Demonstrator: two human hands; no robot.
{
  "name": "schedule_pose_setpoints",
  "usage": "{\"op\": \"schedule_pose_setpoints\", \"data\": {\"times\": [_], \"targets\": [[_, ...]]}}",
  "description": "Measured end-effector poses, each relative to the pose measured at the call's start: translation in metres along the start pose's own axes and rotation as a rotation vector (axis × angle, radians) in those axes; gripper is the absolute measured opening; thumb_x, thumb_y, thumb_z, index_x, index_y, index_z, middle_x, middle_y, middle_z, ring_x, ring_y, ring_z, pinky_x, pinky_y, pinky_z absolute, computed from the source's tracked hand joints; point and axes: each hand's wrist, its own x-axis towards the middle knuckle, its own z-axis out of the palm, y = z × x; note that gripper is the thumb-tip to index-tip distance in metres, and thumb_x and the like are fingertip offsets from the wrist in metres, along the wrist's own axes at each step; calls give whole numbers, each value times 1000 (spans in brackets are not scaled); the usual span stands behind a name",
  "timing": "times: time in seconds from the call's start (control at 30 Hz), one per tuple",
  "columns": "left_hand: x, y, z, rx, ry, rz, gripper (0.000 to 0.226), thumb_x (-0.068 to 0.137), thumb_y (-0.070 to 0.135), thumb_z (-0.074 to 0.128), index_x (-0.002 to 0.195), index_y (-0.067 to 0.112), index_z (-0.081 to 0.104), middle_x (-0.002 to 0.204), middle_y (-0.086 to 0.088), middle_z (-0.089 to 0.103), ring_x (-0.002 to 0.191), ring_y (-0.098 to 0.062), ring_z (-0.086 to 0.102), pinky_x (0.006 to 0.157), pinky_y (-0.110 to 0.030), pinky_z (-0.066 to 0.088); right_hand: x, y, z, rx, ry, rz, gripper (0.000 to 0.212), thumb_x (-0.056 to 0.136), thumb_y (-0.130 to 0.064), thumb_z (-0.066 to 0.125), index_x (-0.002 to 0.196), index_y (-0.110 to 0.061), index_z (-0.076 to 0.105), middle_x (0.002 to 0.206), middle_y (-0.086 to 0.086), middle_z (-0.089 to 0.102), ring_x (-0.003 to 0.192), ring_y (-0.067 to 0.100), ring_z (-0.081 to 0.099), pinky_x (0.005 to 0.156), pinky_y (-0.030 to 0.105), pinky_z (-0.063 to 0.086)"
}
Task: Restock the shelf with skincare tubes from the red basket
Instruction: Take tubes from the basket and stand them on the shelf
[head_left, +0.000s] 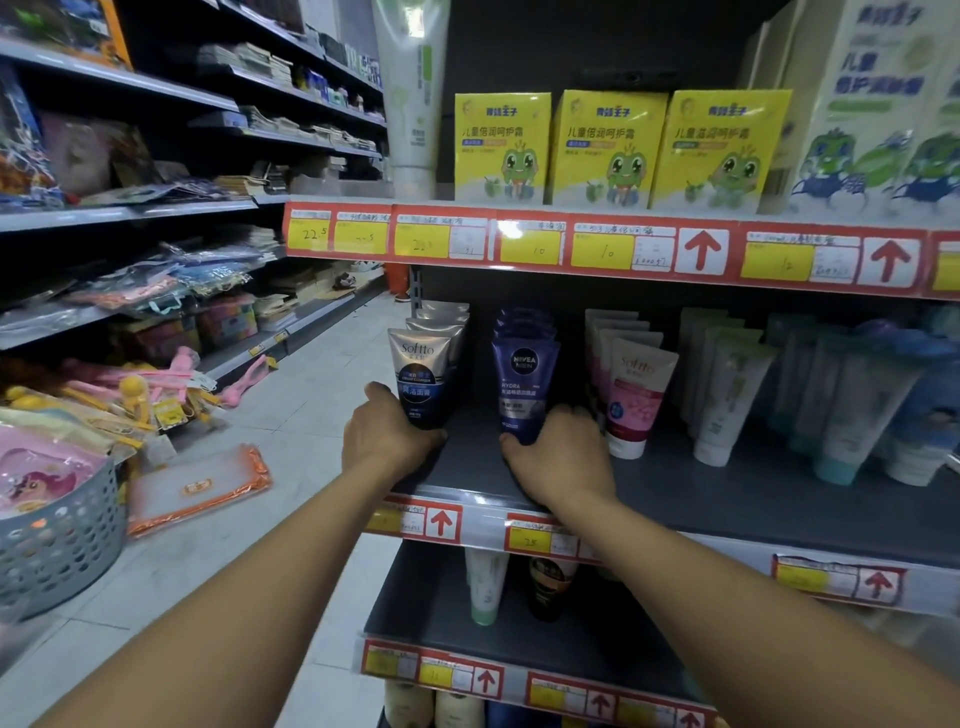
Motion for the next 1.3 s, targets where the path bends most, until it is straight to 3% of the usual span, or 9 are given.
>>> {"op": "schedule_pose_setpoints", "data": {"times": [0.23,0.33,0.47,0.67,1.0,1.3], "targets": [[-15,9,-14,67,-40,-30,80,75,41,92,131,7,45,126,-18,64,113,-38,63,74,-39,47,-18,14,-25,-32,-20,-68,48,87,-50,65,115,-11,61,116,9,57,99,28,61,67,31,43],[-34,10,-15,199,11,17,79,73,42,89,132,8,48,127,-17,61,116,-38,59,85,-45,55,-23,26,-42,-72,2,-63,43,89,-47,62,116,-13,60,119,8,58,102,28,61,65,31,40],[-57,19,-18,300,62,37,75,76,39,84,135,9,48,133,-18,56,122,-38,52,93,-46,51,-30,45,-69,-133,36,-52,44,91,-45,59,121,-12,60,119,11,59,104,31,61,67,33,43],[-84,42,-21,259,57,96,69,78,36,81,133,10,50,131,-16,57,120,-37,55,91,-46,52,-41,73,-107,-118,80,-11,35,88,-42,62,107,-13,60,109,8,59,97,31,63,66,36,50],[-141,97,1,222,0,266,48,79,35,72,121,17,58,121,-9,62,111,-34,61,87,-43,54,-57,127,-153,-166,113,51,32,88,-39,58,107,-13,61,107,10,58,95,32,62,62,34,42],[-165,139,37,105,-83,354,47,83,34,72,127,22,58,127,-5,63,113,-31,63,89,-40,54,-63,168,-177,-174,90,100,34,91,-39,59,113,-13,61,115,10,60,103,34,63,75,41,54]]}}
